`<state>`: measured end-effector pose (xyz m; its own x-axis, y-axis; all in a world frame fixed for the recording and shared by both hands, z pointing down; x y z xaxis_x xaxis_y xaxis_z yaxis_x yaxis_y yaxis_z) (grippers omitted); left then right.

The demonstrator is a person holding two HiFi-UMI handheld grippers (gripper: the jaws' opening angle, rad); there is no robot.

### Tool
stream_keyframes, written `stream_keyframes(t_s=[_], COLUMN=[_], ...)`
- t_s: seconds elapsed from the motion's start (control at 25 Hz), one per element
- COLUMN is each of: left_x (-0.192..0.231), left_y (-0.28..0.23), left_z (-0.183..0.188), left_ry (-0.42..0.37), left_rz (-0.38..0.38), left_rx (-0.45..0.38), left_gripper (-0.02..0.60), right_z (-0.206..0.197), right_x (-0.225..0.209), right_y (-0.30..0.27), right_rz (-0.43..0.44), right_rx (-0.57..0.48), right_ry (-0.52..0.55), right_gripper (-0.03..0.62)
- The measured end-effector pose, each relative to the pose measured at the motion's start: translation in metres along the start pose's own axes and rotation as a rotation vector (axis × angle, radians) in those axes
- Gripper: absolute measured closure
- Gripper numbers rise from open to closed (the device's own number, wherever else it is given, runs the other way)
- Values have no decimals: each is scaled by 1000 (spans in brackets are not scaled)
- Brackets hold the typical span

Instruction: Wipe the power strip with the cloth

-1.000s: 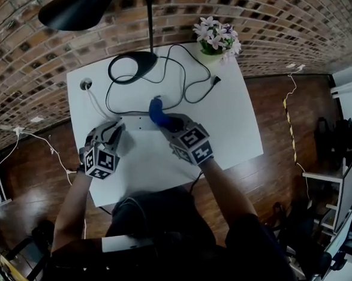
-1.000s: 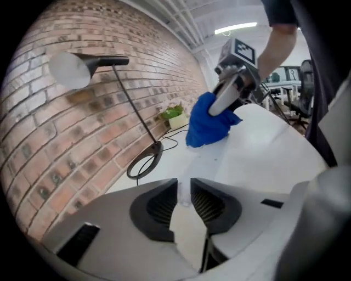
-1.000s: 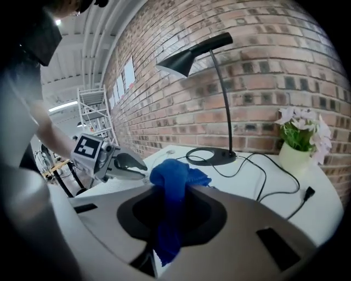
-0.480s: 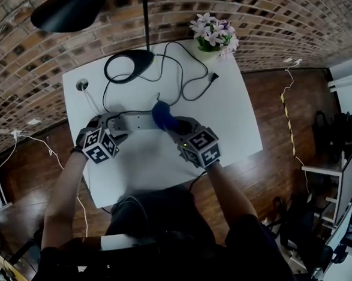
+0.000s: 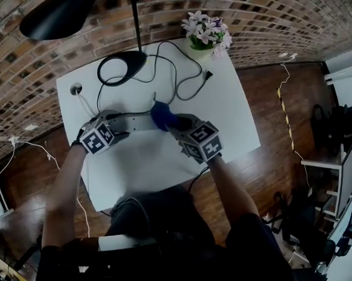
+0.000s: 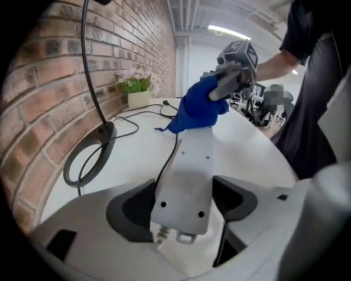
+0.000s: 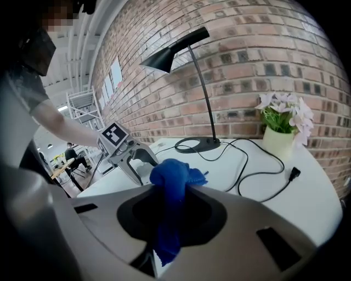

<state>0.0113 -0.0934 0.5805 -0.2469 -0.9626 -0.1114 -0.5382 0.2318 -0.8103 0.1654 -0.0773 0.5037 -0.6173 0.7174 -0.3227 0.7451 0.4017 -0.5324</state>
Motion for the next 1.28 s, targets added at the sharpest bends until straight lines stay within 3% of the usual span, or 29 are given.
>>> stream_keyframes(t_s=[0.12,0.36,0.48,0.64,0.76,0.96,1.08,1.2,1.28], left_x=[-2,-12,-16,-18,-20,-24,-27,-33,-32], left_y=[1,18,23,29,30,32,33,34,35], left_z=[-1,1,-1,-6,-9,-9,-11,-9,-10], left_ry=[-85,-356,-450,-448,-474,-459,-468,-485,-469], left_rz=[76,453,565,579,599,617,616,607,611], left_rx=[-17,-86,-92,-99,-100,-116,-130,-148,-157], left_gripper=[256,268,275,279,282,287,288,310,310], right_z=[0,23,29,24,21,16,4,-14,-19], right_x=[-1,14,21,32,39,45,46,41,42], right_y=[1,2,-7,-41,-62,-85,-100,-112,-116], right_rz=[-4,24,42,144,257,318,365,407,438], right_rx=[-8,-86,-71,99,238,361,491,617,630], right_ry=[-9,55,118,268,297,347,370,384,365], right_gripper=[530,530,526,526,523,492,330,300,299])
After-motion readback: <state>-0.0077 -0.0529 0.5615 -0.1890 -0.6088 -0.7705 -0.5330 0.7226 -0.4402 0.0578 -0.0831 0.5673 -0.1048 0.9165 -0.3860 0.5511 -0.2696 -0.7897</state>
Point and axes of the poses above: the fingertips, and each gripper's own axes: y backward along the fingers, x to its left, z out of its top, the point moved 2 cm from there along y, backward along the fingers, and after that the axes turned 9 degrees about z, right-handed, at the moved point
